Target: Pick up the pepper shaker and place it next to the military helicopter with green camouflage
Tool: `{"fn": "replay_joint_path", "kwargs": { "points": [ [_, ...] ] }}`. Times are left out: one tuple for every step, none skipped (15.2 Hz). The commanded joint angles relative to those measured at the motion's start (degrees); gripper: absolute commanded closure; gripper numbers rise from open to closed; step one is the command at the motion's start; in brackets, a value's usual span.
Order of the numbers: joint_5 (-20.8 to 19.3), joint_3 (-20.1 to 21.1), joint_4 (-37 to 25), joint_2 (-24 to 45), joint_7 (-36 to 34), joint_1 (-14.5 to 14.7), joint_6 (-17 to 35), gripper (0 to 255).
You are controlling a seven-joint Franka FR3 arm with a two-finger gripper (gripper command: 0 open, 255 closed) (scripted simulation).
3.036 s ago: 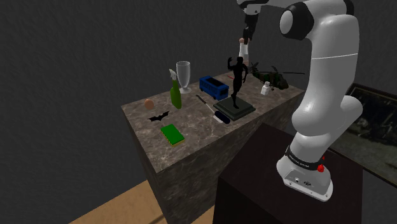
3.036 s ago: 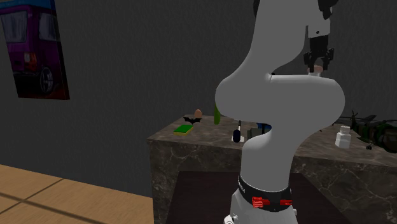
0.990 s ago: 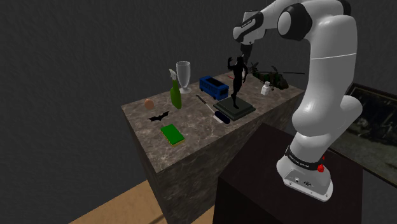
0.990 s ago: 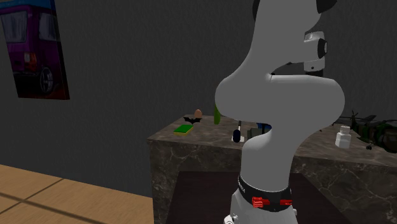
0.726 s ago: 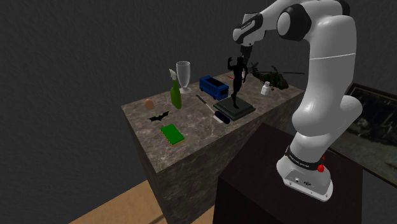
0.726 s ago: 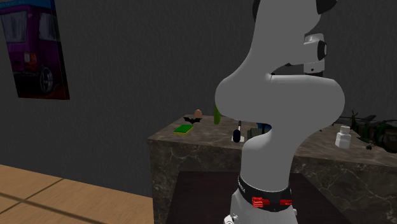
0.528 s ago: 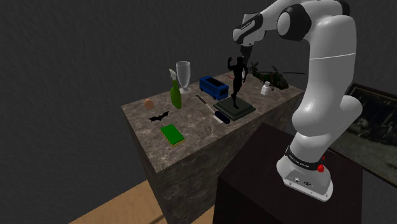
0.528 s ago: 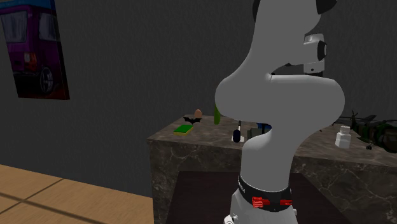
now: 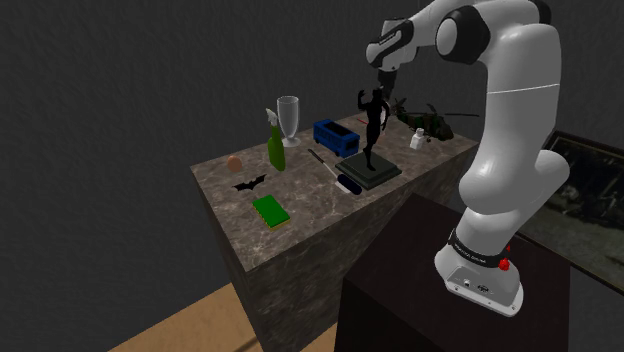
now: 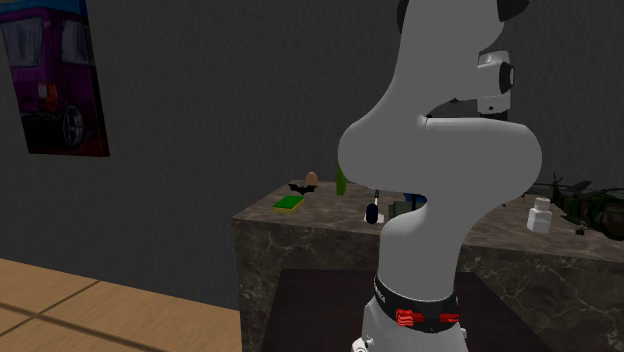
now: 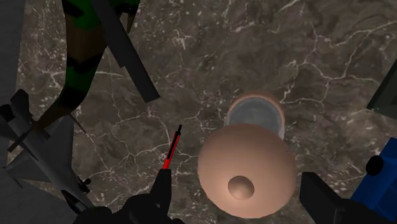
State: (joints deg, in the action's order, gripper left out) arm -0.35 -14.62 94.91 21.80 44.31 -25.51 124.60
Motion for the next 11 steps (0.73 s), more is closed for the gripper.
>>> {"fn": "replay_joint_path", "kwargs": {
  "points": [
    [-0.4, -0.1, -0.8, -1.6, -0.3, 0.4, -2.3, 0],
    [-0.6, -0.1, -1.5, -2.4, -0.4, 0.6, -3.9, 0],
    [-0.8, -0.2, -2.1, -3.1, -0.5, 0.7, -5.1, 0],
    [-0.8, -0.2, -2.1, -3.1, -0.5, 0.7, -5.1, 0],
    [-0.8, -0.2, -2.1, -3.1, -0.5, 0.7, -5.1, 0],
    [-0.8, -0.2, -2.1, -3.1, -0.5, 0.7, -5.1, 0],
    [-0.8, -0.2, -2.1, -3.1, -0.5, 0.7, -5.1, 0],
    [-0.8, -0.2, -2.1, -3.1, -0.5, 0.7, -5.1, 0],
    [-0.8, -0.2, -2.1, -3.1, -0.5, 0.7, -5.1, 0],
    [-0.8, -0.2, -2.1, -3.1, -0.5, 0.7, -5.1, 0],
    [-0.8, -0.2, -2.1, -3.1, -0.5, 0.7, -5.1, 0]
  ]
}}
